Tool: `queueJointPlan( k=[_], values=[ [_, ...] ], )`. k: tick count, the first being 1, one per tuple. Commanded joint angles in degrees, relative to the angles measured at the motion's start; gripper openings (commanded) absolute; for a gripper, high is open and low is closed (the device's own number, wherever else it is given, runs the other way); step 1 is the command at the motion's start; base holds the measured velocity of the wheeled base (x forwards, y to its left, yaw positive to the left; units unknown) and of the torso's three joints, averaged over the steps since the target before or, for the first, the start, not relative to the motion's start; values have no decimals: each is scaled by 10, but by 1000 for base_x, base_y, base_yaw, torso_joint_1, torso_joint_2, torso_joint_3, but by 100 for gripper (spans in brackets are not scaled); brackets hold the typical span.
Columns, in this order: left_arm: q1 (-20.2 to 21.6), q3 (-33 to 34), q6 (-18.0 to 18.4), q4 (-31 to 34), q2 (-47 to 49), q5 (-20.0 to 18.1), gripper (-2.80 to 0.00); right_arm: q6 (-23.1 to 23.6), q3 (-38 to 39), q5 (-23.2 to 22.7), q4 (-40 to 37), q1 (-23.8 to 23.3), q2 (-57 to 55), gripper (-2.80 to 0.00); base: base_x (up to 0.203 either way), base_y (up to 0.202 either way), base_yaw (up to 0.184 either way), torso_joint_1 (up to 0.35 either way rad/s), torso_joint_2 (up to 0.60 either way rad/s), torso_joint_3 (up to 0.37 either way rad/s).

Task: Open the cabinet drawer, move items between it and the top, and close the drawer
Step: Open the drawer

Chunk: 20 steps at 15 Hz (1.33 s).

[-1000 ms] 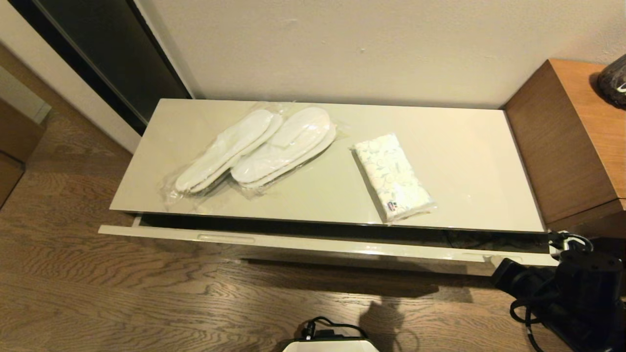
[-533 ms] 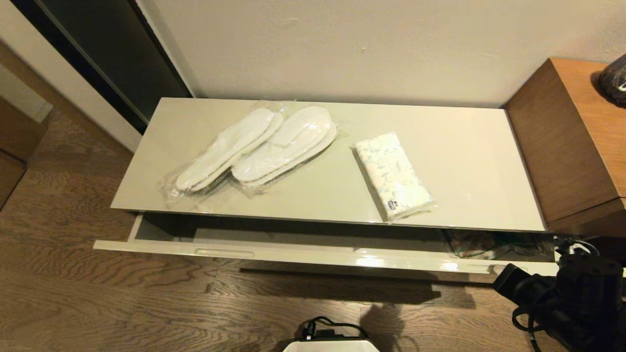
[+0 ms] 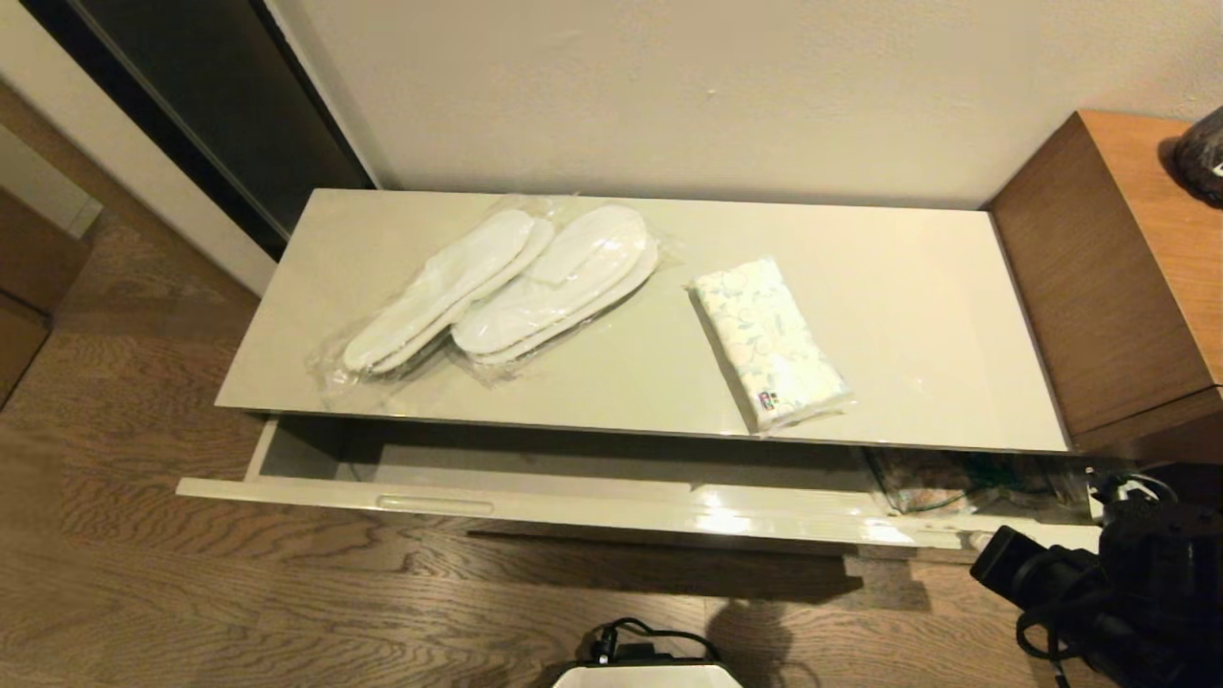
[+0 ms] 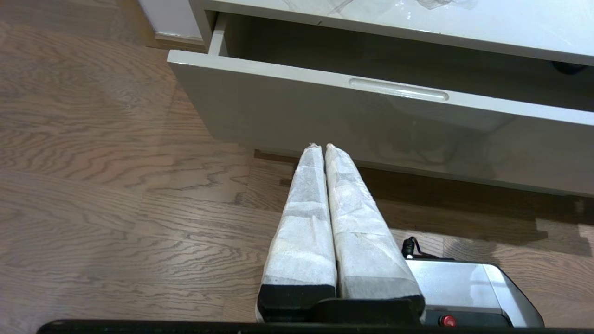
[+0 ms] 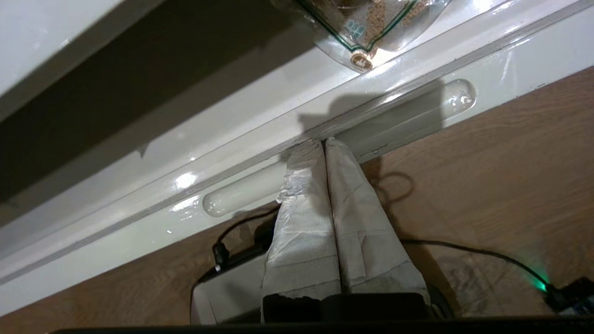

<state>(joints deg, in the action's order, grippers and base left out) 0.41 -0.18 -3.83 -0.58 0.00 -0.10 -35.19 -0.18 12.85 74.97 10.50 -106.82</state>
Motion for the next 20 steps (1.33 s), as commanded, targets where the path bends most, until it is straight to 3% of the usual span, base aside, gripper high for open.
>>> queueJointPlan(
  k=[1, 7, 13, 18, 20],
  values=[
    [0, 0, 0, 0, 1, 0, -280, -1, -4, -4, -6, 1, 7, -280, 0, 0, 0, 0, 0, 0],
    [0, 0, 0, 0, 1, 0, -280, -2, 3, -60, -67, 1, 11, -280, 0, 0, 0, 0, 0, 0],
    [0, 0, 0, 0, 1, 0, -280, -24, -56, -61, -38, -10, 61, -280, 0, 0, 0, 0, 0, 0],
    [0, 0, 0, 0, 1, 0, -280, -33, -157, -61, -204, -16, 147, -280, 0, 0, 0, 0, 0, 0],
    [0, 0, 0, 0, 1, 0, -280, -34, -164, -59, -208, -16, 136, -280, 0, 0, 0, 0, 0, 0]
  ],
)
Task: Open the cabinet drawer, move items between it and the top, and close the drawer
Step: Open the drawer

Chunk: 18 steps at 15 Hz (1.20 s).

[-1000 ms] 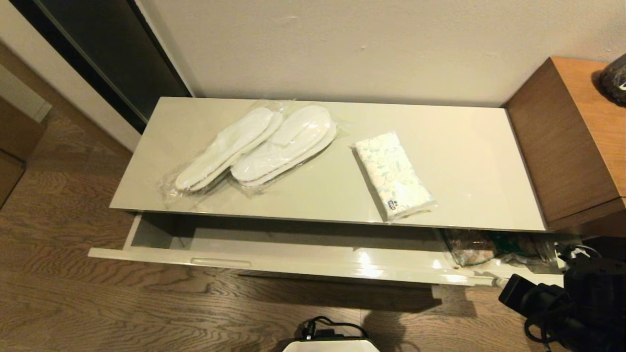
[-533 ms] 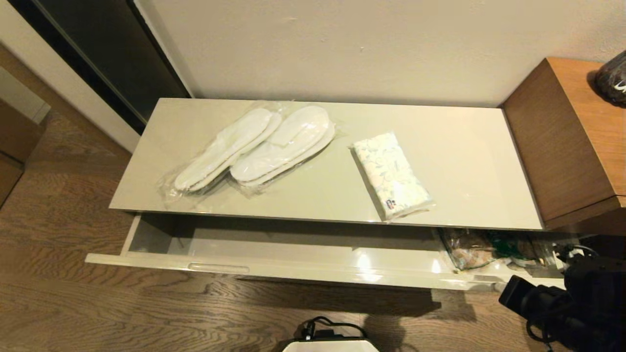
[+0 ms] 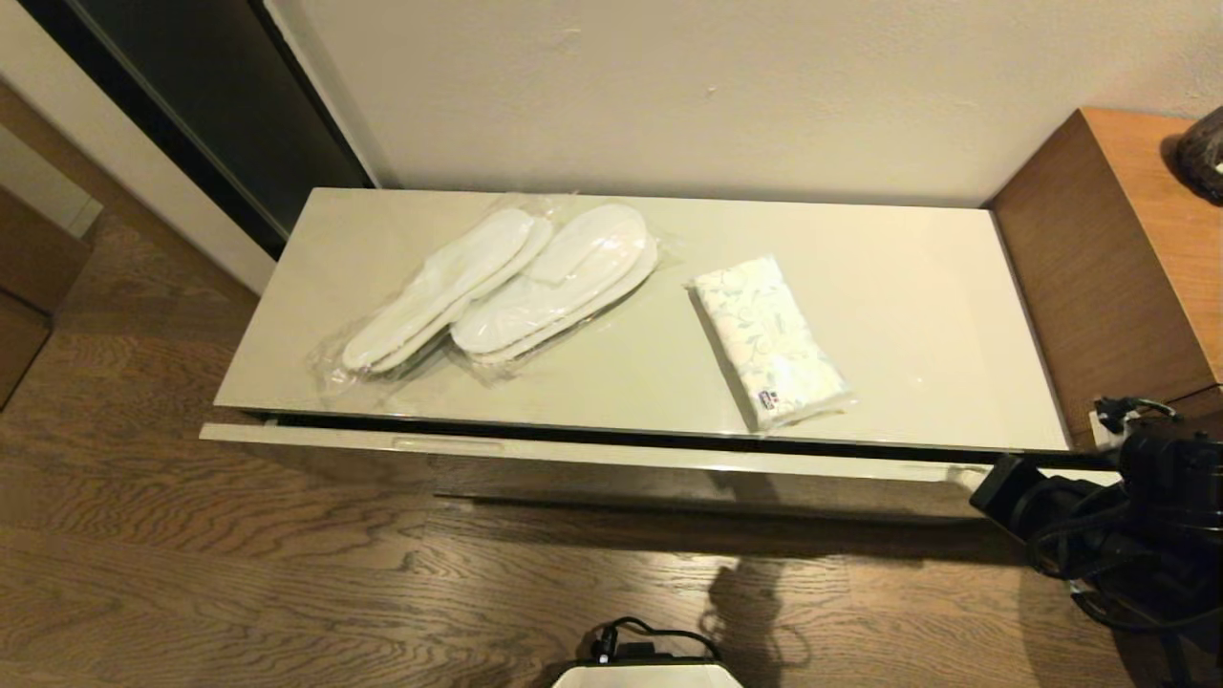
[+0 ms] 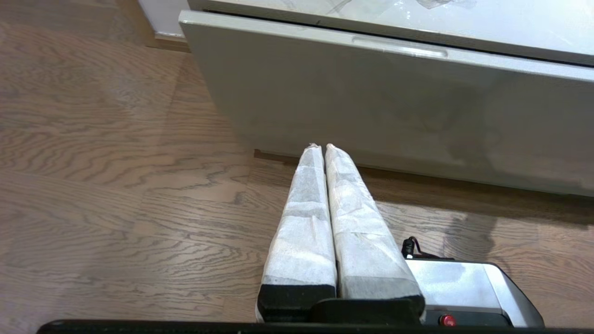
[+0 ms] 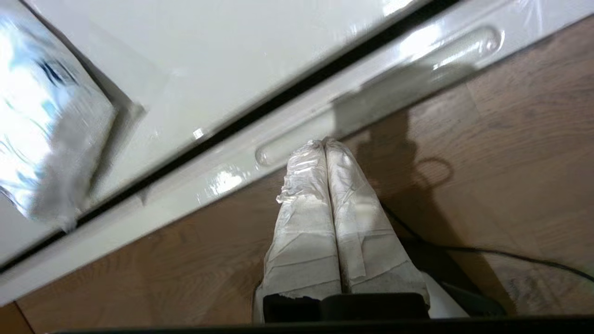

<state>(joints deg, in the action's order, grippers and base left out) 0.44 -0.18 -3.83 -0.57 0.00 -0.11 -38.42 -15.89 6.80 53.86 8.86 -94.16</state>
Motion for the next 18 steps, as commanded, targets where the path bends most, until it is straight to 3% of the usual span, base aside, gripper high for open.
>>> queueJointPlan(
  k=[1, 4, 10, 18],
  values=[
    [0, 0, 0, 0, 1, 0, -280, -3, -9, 2, 4, -1, 3, -280, 0, 0, 0, 0, 0, 0],
    [0, 0, 0, 0, 1, 0, -280, -31, -43, 20, 4, -9, -25, -280, 0, 0, 0, 0, 0, 0],
    [0, 0, 0, 0, 0, 0, -280, -37, -35, 36, 28, -10, -111, -280, 0, 0, 0, 0, 0, 0],
    [0, 0, 0, 0, 1, 0, -280, -39, 21, 14, 21, -10, -68, -280, 0, 0, 0, 0, 0, 0]
  ],
)
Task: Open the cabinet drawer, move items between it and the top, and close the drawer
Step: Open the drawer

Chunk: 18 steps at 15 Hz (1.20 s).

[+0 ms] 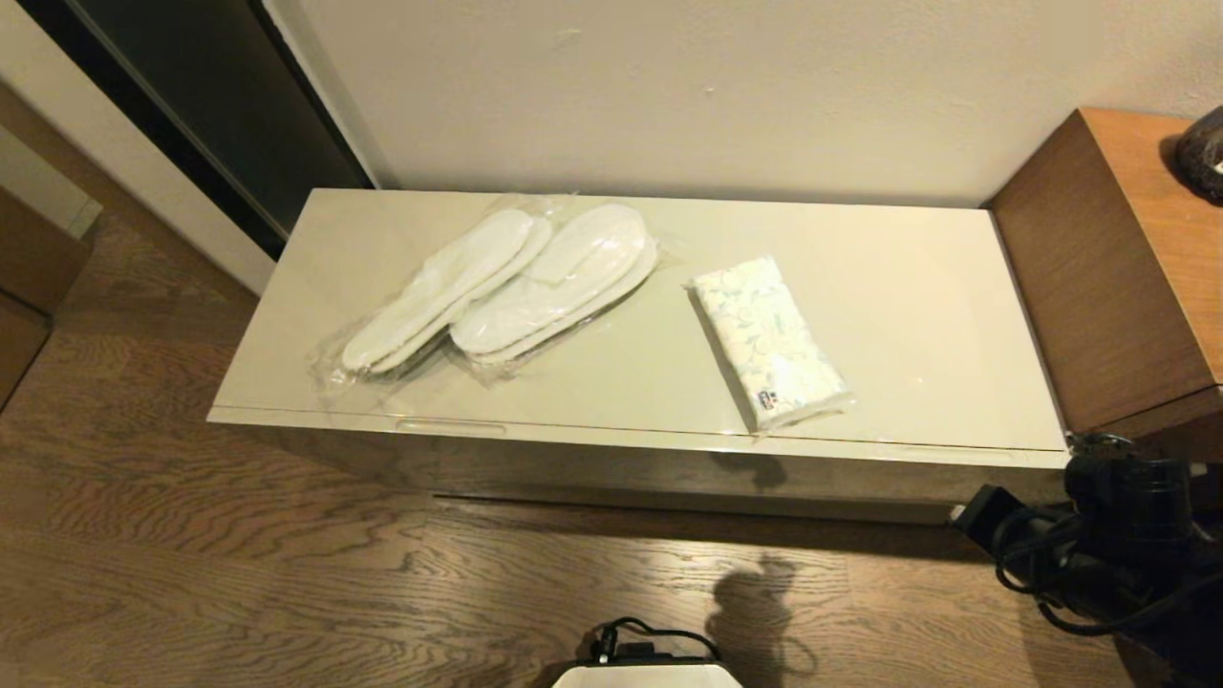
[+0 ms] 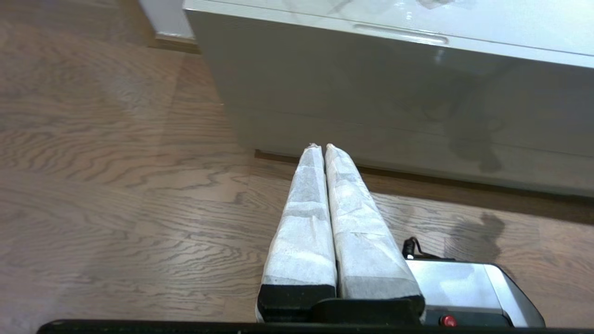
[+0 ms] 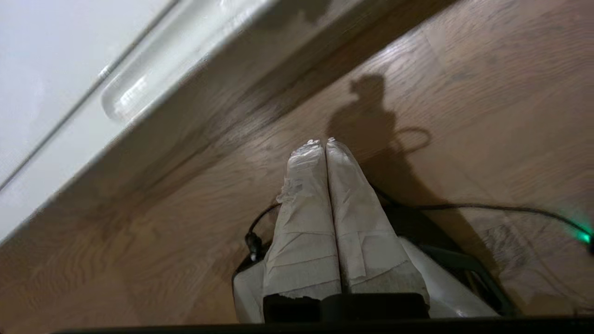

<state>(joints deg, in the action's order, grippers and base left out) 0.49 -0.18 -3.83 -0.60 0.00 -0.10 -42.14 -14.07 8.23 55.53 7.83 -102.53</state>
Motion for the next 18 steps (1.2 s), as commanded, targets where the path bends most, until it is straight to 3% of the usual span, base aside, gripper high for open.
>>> queueJointPlan(
  k=[1, 3, 6, 10, 18],
  values=[
    [0, 0, 0, 0, 1, 0, -280, -3, -2, 0, 5, 1, 24, -280, 0, 0, 0, 0, 0, 0],
    [0, 0, 0, 0, 1, 0, -280, -6, -30, 14, 12, 1, 22, -280, 0, 0, 0, 0, 0, 0],
    [0, 0, 0, 0, 1, 0, -280, -6, -100, 70, 6, 1, 17, -280, 0, 0, 0, 0, 0, 0],
    [0, 0, 0, 0, 1, 0, -280, -6, -127, 71, 7, 1, -11, -280, 0, 0, 0, 0, 0, 0],
    [0, 0, 0, 0, 1, 0, -280, -7, -63, 45, -8, 1, -21, -280, 0, 0, 0, 0, 0, 0]
  ],
)
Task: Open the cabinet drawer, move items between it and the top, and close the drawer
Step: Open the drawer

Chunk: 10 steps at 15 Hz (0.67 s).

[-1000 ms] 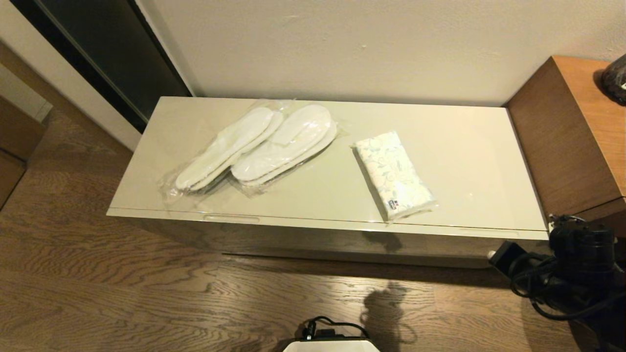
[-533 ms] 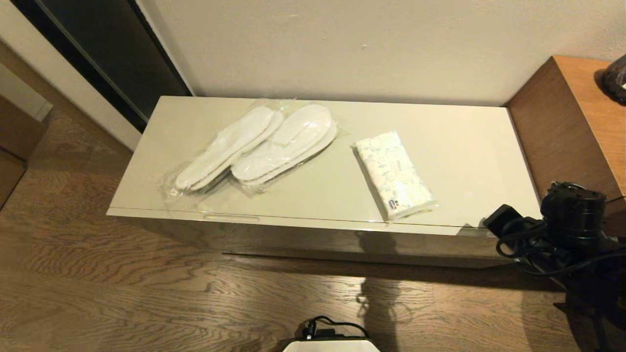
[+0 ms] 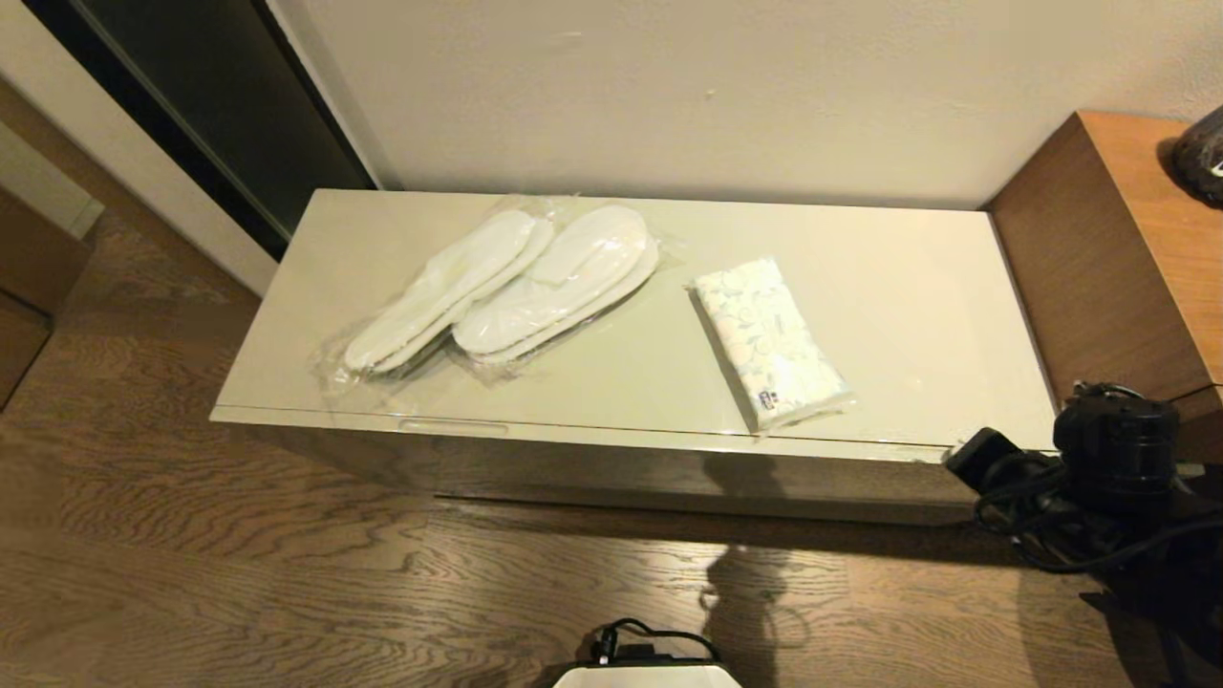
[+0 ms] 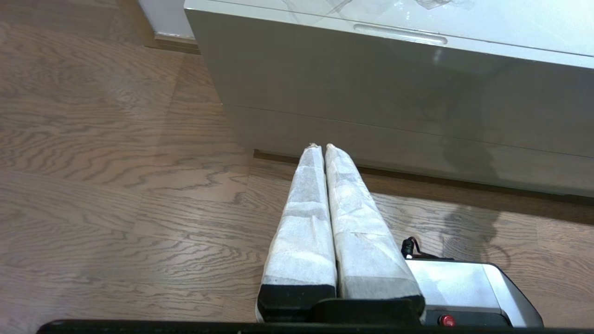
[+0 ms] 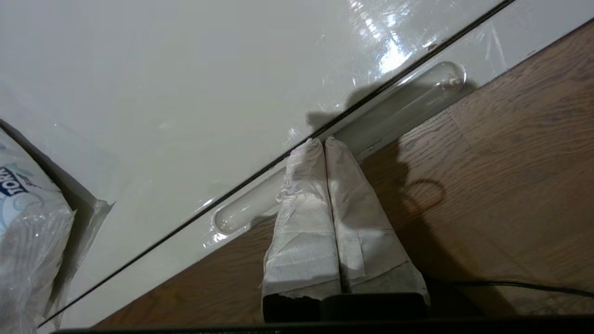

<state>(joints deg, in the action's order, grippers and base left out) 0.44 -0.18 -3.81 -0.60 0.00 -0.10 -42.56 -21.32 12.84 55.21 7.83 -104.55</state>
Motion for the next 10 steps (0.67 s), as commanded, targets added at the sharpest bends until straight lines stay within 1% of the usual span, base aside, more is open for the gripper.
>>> queueJointPlan(
  k=[1, 4, 7, 8, 10],
  values=[
    [0, 0, -1, 0, 0, 0, -280, -3, 17, -4, -15, 1, 0, -280, 0, 0, 0, 0, 0, 0],
    [0, 0, -1, 0, 1, 0, -280, -3, 31, -16, -54, 1, 12, -280, 0, 0, 0, 0, 0, 0],
    [0, 0, -1, 0, 1, 0, -280, -12, 33, -48, -111, 1, 59, -280, 0, 0, 0, 0, 0, 0],
    [0, 0, -1, 0, 1, 0, -280, -18, 33, -62, -140, 1, 88, -280, 0, 0, 0, 0, 0, 0],
    [0, 0, -1, 0, 1, 0, -280, -32, 28, -85, -235, 1, 163, -280, 0, 0, 0, 0, 0, 0]
  ],
)
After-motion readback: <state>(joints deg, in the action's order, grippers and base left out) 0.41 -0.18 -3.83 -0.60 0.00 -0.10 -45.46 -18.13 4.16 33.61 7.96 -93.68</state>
